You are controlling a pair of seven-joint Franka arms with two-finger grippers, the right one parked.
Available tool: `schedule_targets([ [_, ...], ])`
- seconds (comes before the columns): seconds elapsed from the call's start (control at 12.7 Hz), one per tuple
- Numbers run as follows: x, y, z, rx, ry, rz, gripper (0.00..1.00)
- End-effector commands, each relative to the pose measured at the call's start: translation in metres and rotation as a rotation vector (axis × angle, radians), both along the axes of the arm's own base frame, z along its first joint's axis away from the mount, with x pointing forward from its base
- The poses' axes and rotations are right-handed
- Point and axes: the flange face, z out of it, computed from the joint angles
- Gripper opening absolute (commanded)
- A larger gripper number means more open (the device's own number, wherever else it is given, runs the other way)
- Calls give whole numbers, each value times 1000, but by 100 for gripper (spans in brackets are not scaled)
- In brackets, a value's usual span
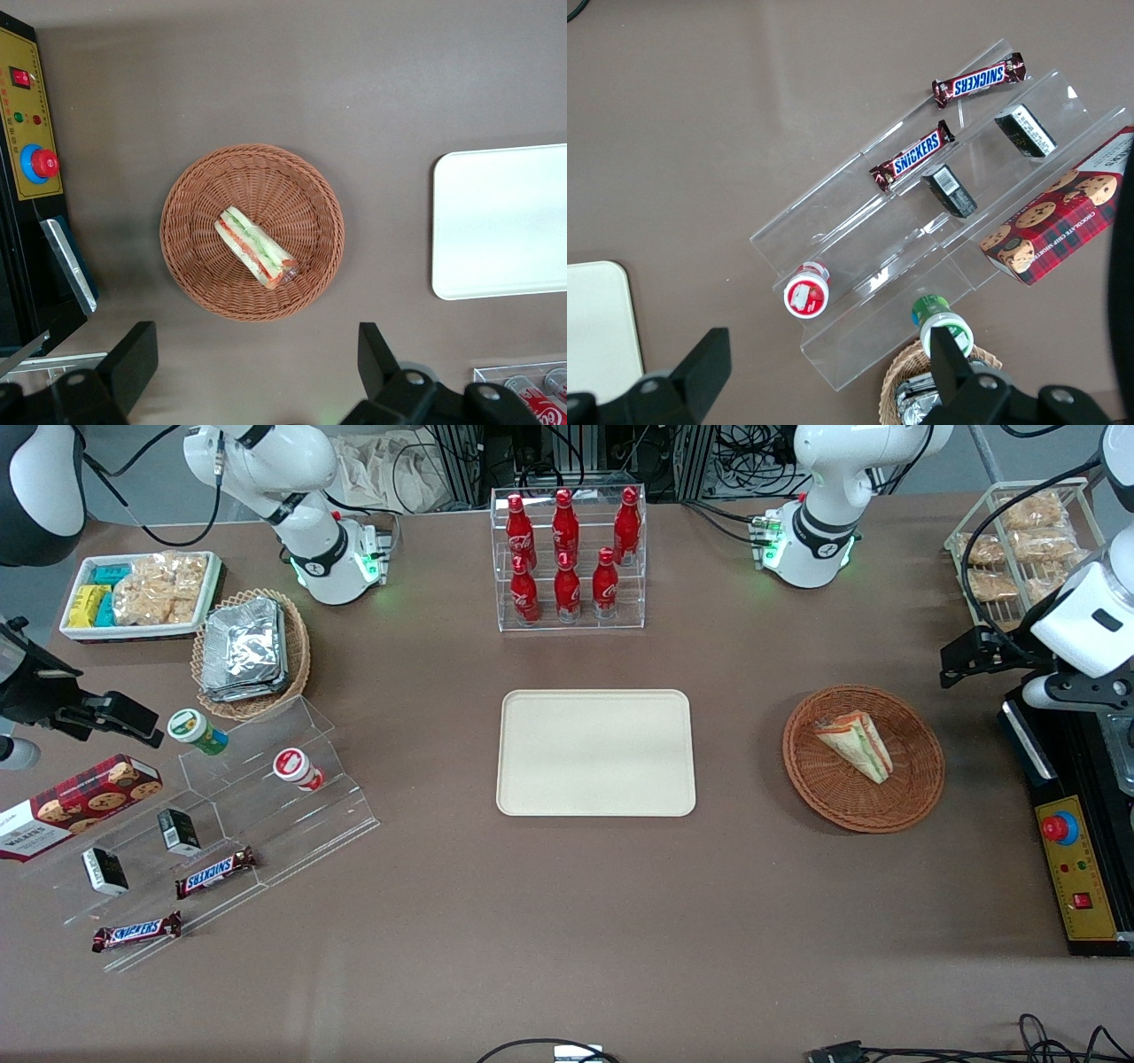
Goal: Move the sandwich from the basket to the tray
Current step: 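Move the open left gripper down over the sandwich in the wicker basket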
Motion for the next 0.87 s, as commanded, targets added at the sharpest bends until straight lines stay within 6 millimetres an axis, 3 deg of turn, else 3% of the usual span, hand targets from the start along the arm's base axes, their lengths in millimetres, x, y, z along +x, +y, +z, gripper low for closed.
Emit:
schedule_targets([
  [0.0,2,-4,5,1,11,7,100],
  [0.31,2,0,4,12,16,105,100],
  [0.79,-8,10,-63,33,23,264,100],
])
